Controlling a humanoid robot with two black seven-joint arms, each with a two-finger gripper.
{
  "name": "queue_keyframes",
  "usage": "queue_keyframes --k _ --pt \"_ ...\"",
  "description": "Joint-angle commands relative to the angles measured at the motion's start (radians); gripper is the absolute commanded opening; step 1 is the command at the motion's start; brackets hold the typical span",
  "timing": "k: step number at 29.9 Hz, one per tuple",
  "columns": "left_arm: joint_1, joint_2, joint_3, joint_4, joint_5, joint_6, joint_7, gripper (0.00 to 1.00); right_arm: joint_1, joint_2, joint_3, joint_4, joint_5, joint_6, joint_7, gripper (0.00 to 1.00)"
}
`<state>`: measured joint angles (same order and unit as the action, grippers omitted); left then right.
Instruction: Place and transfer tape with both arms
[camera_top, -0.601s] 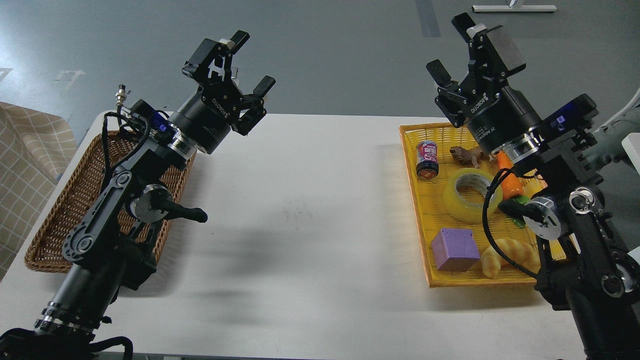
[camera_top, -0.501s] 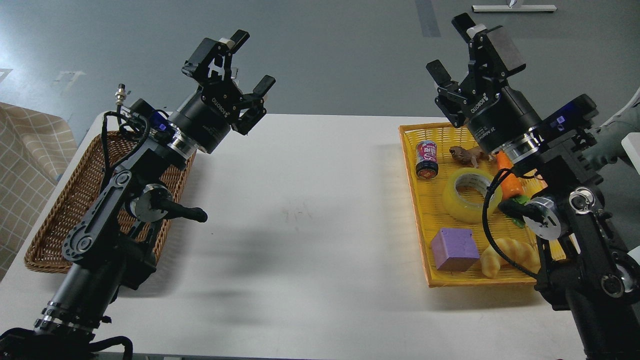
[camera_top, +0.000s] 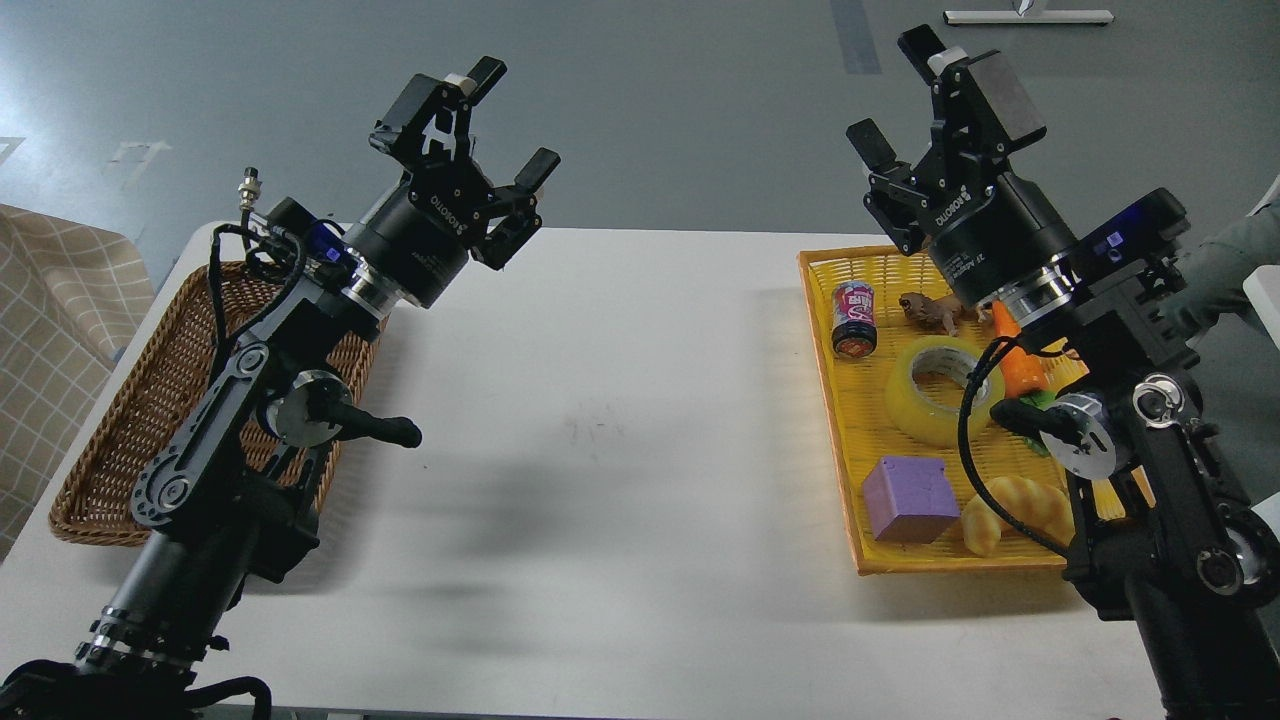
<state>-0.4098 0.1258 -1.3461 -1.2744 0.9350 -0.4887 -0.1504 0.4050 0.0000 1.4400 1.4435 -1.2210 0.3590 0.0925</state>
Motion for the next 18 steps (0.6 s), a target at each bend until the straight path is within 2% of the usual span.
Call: queue_keyframes --k 1,18 --pt "0.0 -0.002 -0.001 -0.002 0.001 0.0 0.0 0.99 -0.002 0.0 -0.001 0.006 0.0 0.0 0.001 1.0" --pt "0.002 -0.015 -0.008 -0.026 -0.01 0.004 -0.003 0.99 -0.003 0.0 0.0 0.038 0.0 0.0 0.007 1.0"
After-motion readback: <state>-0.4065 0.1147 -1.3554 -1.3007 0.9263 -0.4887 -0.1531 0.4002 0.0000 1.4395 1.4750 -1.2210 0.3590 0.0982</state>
